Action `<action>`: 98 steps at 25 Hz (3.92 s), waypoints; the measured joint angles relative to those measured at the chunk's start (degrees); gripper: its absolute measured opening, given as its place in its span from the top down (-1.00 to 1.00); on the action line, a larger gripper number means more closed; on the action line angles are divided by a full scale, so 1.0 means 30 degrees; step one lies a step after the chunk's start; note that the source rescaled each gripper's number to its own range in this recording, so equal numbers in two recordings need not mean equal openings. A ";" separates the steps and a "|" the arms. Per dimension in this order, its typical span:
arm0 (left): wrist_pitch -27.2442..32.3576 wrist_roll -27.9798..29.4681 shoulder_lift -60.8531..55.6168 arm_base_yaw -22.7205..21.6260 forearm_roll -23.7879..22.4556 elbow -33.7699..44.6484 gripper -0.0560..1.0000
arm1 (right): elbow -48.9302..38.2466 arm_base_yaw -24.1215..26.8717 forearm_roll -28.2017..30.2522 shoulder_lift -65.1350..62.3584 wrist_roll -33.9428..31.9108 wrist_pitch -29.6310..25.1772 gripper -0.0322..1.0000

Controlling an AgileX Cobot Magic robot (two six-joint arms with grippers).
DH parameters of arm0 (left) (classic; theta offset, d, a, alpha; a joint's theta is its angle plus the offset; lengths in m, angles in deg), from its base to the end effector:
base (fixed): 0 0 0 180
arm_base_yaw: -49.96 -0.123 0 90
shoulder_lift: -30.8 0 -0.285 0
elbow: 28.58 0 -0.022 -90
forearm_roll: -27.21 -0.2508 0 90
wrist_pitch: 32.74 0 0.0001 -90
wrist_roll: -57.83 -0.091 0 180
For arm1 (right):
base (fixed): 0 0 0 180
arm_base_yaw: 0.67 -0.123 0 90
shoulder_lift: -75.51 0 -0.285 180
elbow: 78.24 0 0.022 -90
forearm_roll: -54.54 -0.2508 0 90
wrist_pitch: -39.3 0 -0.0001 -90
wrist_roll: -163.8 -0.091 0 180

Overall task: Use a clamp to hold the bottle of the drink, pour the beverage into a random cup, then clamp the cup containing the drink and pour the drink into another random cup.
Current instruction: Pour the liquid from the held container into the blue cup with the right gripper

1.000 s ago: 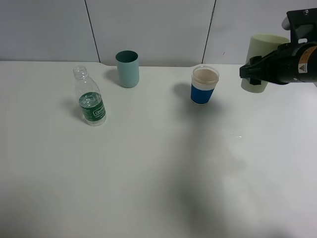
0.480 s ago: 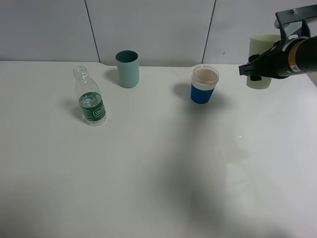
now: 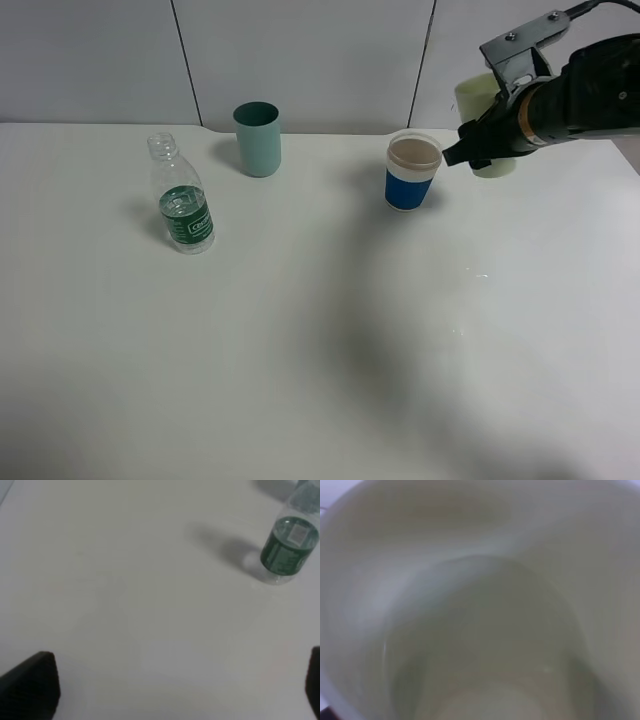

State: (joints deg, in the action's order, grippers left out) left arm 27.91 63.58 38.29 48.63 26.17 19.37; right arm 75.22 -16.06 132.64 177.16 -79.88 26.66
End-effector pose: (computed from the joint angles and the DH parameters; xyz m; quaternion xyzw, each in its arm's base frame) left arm -0.0069 0.0013 0.2804 -0.0528 0.8468 -0.0113 0.5292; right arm 0.3287 0.0702 0.2062 -0.1870 0.8857 -0.0934 0.4146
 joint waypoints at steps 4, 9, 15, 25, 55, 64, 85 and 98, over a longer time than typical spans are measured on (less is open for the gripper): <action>0.0000 0.0000 0.0000 0.0000 0.0000 0.0000 -1.00 | 0.0892 -0.0955 0.0654 0.0927 0.0000 -0.0754 0.91; 0.0000 0.0000 0.0000 0.0000 0.0000 0.0000 -1.00 | 0.1370 -0.1093 0.1029 0.1128 0.0038 -0.1213 0.91; 0.0000 0.0000 0.0000 0.0000 0.0000 0.0000 -1.00 | 0.1701 -0.1171 0.1433 0.1640 0.0422 -0.1316 0.91; 0.0000 0.0000 0.0000 0.0000 0.0000 0.0000 -1.00 | 0.1701 -0.1171 0.2195 0.1659 0.2716 -0.1658 0.91; 0.0002 0.0000 0.0000 0.0000 0.0000 0.0000 -1.00 | 0.1701 -0.1171 0.4921 0.1659 0.6881 -0.3454 0.91; 0.0002 0.0000 0.0000 0.0000 0.0000 0.0000 -1.00 | 0.1701 -0.1171 0.5261 0.1659 0.7994 -0.3796 0.91; -0.0016 0.0000 0.0000 0.0000 0.0020 0.0000 -1.00 | 0.1720 -0.1171 0.6125 0.1659 0.8980 -0.4138 0.91; -0.0016 0.0000 0.0000 0.0000 0.0020 0.0000 -1.00 | 0.1720 -0.1171 0.6805 0.1659 0.8997 -0.4409 0.91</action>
State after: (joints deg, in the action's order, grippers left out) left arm 27.86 63.58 38.29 48.63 26.23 19.37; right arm 80.38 -19.57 153.06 182.14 -52.89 13.43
